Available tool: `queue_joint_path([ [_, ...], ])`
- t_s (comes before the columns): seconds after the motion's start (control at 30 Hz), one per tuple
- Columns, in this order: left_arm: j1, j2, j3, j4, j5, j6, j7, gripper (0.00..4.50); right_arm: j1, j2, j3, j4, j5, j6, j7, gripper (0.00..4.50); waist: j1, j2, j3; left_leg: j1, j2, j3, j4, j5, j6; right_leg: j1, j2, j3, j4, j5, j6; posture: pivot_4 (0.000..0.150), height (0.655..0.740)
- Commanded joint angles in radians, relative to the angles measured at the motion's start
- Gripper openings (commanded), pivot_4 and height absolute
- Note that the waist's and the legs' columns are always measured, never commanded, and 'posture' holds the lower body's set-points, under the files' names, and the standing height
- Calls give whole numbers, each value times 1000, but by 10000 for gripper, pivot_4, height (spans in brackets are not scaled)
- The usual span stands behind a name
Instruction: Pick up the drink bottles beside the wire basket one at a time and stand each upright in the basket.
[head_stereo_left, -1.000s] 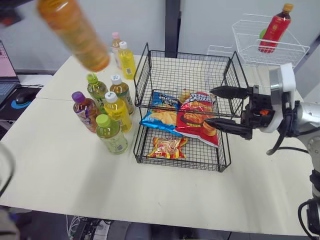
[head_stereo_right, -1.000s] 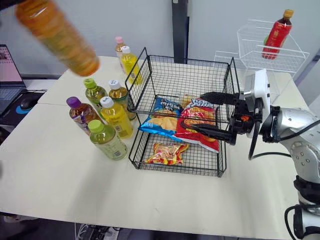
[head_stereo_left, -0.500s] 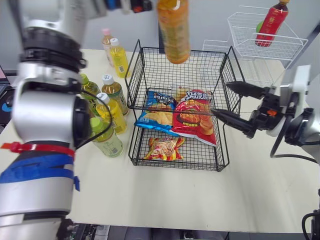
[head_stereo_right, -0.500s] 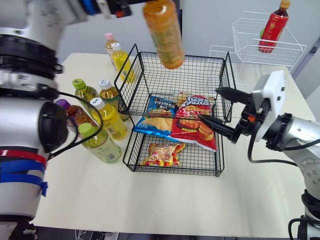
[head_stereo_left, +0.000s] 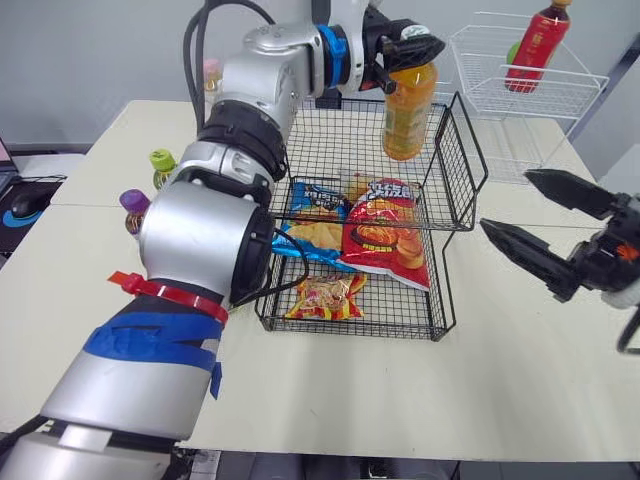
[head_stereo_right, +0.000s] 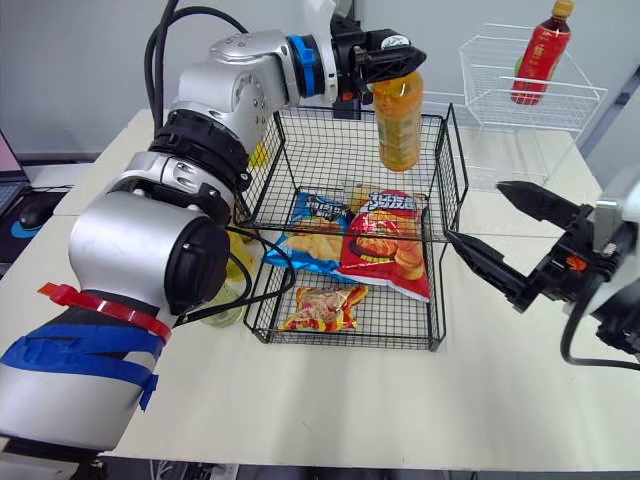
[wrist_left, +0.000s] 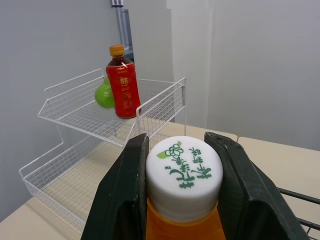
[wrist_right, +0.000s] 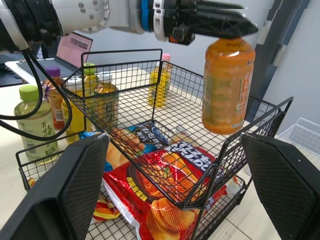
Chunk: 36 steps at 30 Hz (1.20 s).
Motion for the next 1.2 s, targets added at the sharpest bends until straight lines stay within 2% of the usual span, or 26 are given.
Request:
queue_joint_path([
  [0.03, -74, -14, 49, -12, 15, -49, 34, 13498, 7, -22, -9, -48, 36, -41, -48, 45000, 1, 0, 0, 0, 0, 0, 0, 0, 0, 0, 0, 0, 0, 0, 0, 1500, 7400],
  [0.27, -74, -31, 76, 2, 48, -38, 13, 13498, 23, -42, 8, -52, 60, -73, -95, 45000, 2, 0, 0, 0, 0, -1, 1, 0, 0, 1, 0, 0, 0, 0, 0, 1500, 7400],
  [0.33, -75, -28, 81, 6, 61, -41, 20, 20763, 25, -45, 18, -50, 55, -83, -102, 45000, 2, 0, 0, 0, 0, -1, 1, 0, 0, 1, 0, 0, 0, 0, 0, 1500, 7400],
  [0.6, -77, 15, 108, -15, 71, -20, -67, 44003, 21, -54, 56, -33, 18, -121, -118, 45000, 1, 1, -1, 2, 0, -1, 2, 0, 0, 2, 0, -1, 1, 0, 0, 1500, 7400],
  [0.77, -36, 77, 101, -79, 67, 28, -184, 44566, 9, -52, 97, -17, -26, -146, -119, 45000, 0, 1, -1, 2, 0, -1, 2, 0, 0, 3, 0, -1, 1, 0, 0, 1500, 7400],
  [0.93, 64, 171, 76, -250, 59, 120, -300, 44566, -5, -63, 133, 14, -53, -154, -92, 45000, -1, 2, -1, 2, 1, -2, 4, 0, 0, 3, 1, -1, 2, 0, 0, 1500, 7400],
  [1.2, 310, 358, 110, -685, -9, 380, -284, 44566, -153, -107, 256, 131, -72, -143, 13, 45000, -7, 2, -1, 2, 1, -4, 11, 0, 0, 4, 1, -1, 8, 0, 0, 1500, 7400],
])
